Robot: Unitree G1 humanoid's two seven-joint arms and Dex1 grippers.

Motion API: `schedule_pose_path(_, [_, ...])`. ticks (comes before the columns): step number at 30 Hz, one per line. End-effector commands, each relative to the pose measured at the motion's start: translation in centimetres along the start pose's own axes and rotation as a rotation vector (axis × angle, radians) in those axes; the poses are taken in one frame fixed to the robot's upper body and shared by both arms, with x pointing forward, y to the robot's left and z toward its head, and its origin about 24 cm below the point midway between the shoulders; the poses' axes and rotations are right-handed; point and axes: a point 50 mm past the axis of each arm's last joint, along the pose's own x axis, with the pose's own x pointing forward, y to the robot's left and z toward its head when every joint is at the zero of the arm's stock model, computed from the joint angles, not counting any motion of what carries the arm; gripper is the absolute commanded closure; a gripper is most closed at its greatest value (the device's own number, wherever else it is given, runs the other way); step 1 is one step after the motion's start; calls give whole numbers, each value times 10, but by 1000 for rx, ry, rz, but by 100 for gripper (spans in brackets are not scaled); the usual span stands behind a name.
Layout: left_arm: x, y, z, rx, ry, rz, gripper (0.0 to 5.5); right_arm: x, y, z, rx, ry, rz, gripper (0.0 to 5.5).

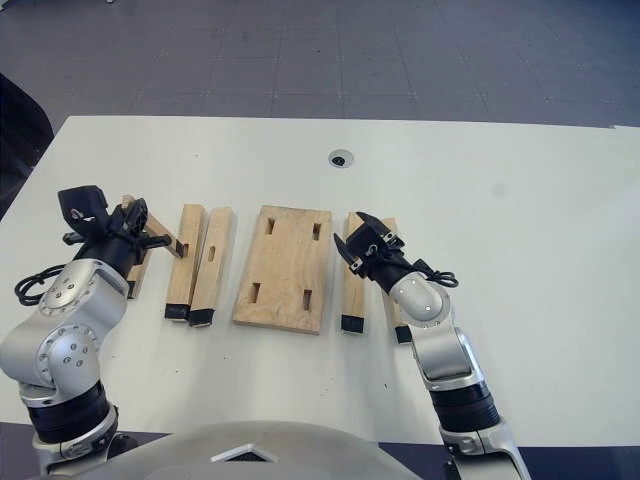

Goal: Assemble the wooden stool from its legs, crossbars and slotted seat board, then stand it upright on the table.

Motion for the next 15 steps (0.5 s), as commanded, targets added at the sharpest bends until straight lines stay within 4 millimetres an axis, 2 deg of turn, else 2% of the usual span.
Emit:
schedule_pose_path(1, [2, -1, -5, 9, 13, 3, 509, 0, -1, 1, -7, 5, 5, 278])
schedule_pose_path(12, [8, -7, -5, -13, 8, -23, 509, 0, 1, 1, -8, 8, 13, 278])
schedule_pose_path(15, [8, -5, -10, 9, 35, -10, 509, 0, 0, 0, -8, 9, 13, 278])
